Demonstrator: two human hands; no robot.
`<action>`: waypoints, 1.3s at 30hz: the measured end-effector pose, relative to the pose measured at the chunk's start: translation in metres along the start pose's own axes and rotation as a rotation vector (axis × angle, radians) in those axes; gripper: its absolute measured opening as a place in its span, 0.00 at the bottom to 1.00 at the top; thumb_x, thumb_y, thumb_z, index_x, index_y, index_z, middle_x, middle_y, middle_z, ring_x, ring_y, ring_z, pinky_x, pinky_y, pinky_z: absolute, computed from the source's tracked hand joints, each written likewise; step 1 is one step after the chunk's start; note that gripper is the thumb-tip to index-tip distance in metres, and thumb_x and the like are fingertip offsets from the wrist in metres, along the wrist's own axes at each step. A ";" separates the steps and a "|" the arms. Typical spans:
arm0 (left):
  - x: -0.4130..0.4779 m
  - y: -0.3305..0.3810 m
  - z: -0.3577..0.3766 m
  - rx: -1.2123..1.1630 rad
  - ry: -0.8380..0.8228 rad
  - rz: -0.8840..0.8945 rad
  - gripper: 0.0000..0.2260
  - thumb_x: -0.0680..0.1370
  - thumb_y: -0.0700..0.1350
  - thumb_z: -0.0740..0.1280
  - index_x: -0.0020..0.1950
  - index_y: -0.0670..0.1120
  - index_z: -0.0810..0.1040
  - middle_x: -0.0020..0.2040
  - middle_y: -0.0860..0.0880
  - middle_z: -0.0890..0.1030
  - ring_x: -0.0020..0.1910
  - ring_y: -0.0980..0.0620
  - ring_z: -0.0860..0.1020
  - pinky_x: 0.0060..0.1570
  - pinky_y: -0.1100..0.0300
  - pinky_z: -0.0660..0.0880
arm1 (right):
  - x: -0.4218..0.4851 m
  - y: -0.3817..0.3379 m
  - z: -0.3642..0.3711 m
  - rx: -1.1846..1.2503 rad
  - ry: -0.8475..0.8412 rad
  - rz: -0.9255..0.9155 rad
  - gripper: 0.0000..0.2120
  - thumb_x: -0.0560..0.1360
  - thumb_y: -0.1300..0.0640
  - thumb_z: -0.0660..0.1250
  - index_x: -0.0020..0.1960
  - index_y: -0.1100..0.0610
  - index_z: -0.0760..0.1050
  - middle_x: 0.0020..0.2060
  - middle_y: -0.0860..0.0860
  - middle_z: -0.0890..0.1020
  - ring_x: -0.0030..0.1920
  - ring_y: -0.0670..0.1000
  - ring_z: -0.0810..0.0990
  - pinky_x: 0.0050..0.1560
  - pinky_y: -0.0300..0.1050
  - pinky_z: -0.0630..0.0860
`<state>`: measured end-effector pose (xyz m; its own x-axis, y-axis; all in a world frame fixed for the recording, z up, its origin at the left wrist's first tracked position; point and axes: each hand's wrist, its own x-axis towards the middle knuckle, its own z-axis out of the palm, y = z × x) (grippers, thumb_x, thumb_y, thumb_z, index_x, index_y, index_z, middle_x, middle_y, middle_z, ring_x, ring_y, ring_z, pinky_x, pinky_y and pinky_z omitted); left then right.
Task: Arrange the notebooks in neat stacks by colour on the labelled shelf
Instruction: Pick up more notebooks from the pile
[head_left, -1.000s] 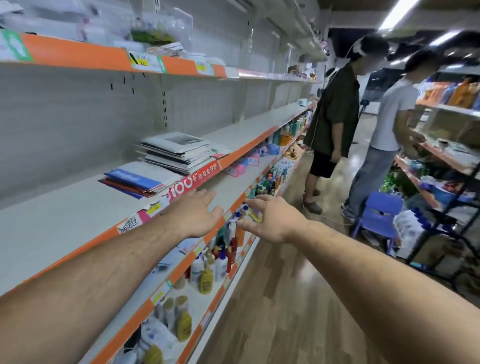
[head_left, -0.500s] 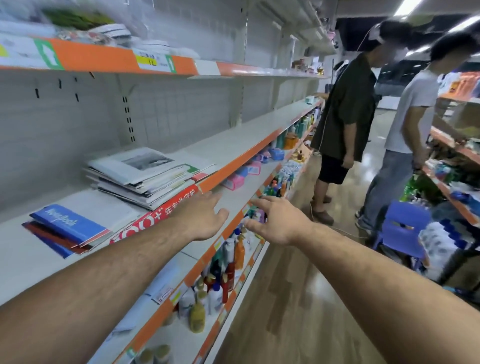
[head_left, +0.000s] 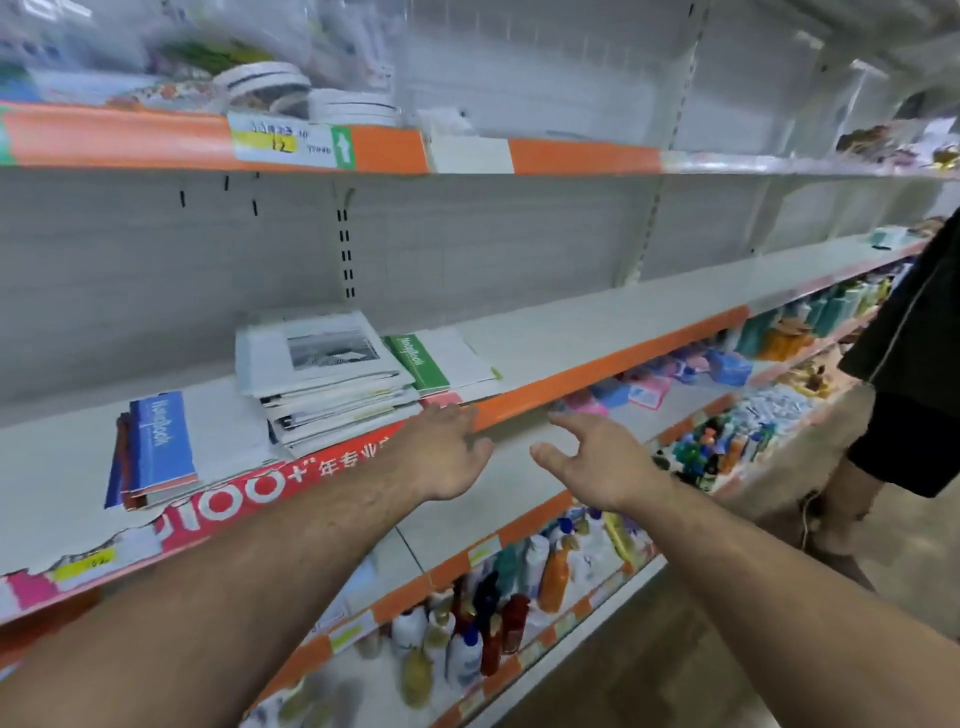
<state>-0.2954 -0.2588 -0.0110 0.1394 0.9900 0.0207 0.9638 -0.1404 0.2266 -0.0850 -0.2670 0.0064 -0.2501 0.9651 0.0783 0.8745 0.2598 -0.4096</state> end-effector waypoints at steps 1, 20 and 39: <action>0.007 0.001 0.002 -0.001 0.001 -0.018 0.25 0.82 0.57 0.54 0.76 0.46 0.63 0.74 0.42 0.68 0.71 0.42 0.66 0.69 0.51 0.66 | 0.009 0.006 0.002 0.017 -0.011 -0.026 0.31 0.80 0.40 0.62 0.77 0.52 0.63 0.76 0.49 0.67 0.75 0.50 0.65 0.70 0.44 0.62; 0.192 -0.044 0.000 0.024 0.041 -0.296 0.26 0.81 0.57 0.54 0.73 0.41 0.65 0.71 0.39 0.68 0.71 0.41 0.65 0.69 0.47 0.66 | 0.253 0.024 0.026 -0.015 -0.079 -0.162 0.22 0.79 0.43 0.64 0.66 0.55 0.76 0.62 0.52 0.80 0.62 0.52 0.77 0.61 0.44 0.71; 0.217 -0.003 0.010 -0.038 -0.007 -0.760 0.25 0.79 0.62 0.58 0.74 0.55 0.67 0.70 0.43 0.69 0.68 0.43 0.69 0.67 0.48 0.71 | 0.373 0.072 0.061 0.748 -0.591 0.067 0.04 0.78 0.59 0.69 0.49 0.60 0.77 0.48 0.57 0.79 0.37 0.55 0.75 0.34 0.46 0.75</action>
<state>-0.2662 -0.0438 -0.0173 -0.5577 0.8143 -0.1608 0.7870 0.5804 0.2095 -0.1408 0.1098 -0.0494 -0.5579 0.7505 -0.3542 0.4537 -0.0815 -0.8874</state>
